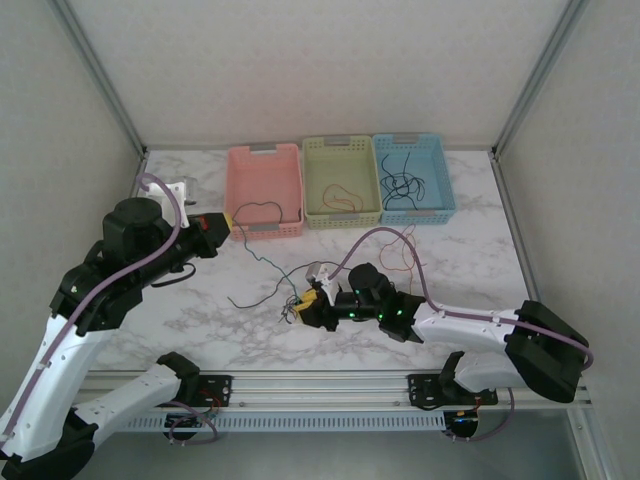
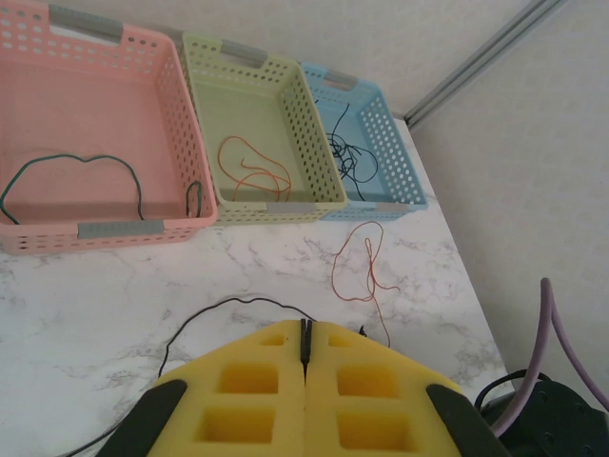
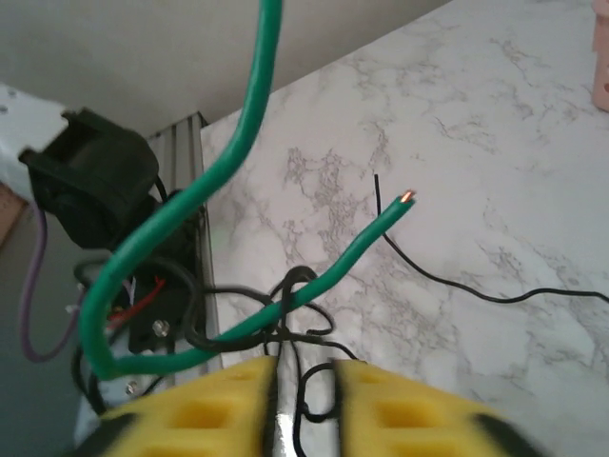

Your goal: Untangle the cables

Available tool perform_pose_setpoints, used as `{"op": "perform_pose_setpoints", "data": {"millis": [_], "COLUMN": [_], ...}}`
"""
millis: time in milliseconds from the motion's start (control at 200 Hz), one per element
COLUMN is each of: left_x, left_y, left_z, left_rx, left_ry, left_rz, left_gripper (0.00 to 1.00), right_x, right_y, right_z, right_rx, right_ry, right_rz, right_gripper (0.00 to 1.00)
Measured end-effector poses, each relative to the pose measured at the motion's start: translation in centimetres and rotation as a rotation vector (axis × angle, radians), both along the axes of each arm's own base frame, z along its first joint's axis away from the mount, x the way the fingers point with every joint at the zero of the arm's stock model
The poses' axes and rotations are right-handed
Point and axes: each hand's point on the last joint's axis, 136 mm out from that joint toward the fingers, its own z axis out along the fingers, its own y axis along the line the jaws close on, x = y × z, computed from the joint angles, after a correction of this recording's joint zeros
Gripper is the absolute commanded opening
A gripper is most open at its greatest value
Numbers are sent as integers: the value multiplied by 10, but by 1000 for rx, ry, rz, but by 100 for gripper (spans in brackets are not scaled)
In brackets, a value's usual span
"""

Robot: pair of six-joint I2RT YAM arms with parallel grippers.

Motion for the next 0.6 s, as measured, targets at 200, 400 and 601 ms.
{"op": "perform_pose_setpoints", "data": {"millis": [200,400,601], "left_x": [0,-12,-40], "left_y": [12,47,103], "left_z": [10,57,126], "left_rx": [25,66,38], "left_ry": [-27,-144,-358], "left_rz": [48,161,353], "left_gripper": [0,0,0], "right_x": [4,31,70], "right_y": [-2,-15,-68], "right_z": [-3,-6,-46], "right_rx": [-20,-17,-107], "right_ry": [-27,-41,64], "right_rz": [-17,-154,-404], "right_gripper": [0,0,0]}}
